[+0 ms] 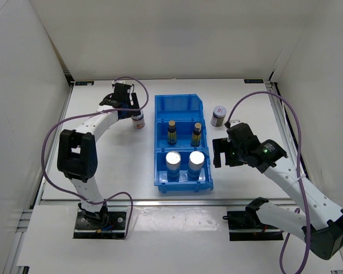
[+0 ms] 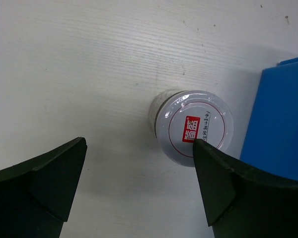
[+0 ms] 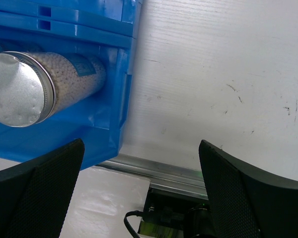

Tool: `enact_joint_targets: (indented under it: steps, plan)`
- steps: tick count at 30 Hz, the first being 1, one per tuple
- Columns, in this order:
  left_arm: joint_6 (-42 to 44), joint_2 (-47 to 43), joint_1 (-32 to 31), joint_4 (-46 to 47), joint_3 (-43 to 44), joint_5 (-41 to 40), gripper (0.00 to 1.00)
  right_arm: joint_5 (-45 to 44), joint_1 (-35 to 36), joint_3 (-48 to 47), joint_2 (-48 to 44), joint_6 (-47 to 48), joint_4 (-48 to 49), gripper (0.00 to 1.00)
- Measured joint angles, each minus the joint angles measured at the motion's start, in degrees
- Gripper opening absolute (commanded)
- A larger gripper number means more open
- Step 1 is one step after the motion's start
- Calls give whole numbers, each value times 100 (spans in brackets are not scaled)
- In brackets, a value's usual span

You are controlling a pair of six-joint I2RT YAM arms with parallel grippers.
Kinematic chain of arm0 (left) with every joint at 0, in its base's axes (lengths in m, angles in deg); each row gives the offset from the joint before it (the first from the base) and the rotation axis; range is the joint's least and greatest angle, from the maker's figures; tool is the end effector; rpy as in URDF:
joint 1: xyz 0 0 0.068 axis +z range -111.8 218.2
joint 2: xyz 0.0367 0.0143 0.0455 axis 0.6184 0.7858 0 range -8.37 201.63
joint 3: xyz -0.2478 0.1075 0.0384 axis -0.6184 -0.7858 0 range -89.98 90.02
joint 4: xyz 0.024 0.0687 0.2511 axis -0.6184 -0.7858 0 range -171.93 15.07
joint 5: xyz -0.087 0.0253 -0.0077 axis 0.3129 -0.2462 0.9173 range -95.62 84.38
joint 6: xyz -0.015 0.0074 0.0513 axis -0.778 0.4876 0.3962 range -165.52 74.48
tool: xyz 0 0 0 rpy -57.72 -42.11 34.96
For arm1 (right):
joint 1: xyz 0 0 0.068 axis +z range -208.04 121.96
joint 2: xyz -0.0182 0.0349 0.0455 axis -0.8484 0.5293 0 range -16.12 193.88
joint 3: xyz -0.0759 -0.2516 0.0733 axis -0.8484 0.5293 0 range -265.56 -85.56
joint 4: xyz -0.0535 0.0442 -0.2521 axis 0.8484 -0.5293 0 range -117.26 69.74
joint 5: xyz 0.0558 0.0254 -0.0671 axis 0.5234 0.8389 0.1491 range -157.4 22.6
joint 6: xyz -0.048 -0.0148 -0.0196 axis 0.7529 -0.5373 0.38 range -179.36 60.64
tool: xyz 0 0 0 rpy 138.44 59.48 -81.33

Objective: Organize the condiment bottles

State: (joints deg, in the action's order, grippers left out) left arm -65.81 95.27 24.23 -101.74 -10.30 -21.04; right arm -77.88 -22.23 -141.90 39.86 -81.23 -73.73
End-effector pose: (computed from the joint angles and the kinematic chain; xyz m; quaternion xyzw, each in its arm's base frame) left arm 0.3894 -0.0870 0.2415 -0.0964 0.9296 0.0228 0.3551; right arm 0.1517 0.1014 0.3067 -0.0860 0.9412 0.0761 0.3177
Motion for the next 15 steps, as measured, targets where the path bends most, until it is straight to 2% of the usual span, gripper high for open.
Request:
enact_joint_targets:
  steps: [6,15]
  plan:
    - [-9,114,2,35,140,125,99,0,0,0,2,0,0,99]
    - [-13,946,-2,330,874,363,99,0,0,0,76,0,0,99]
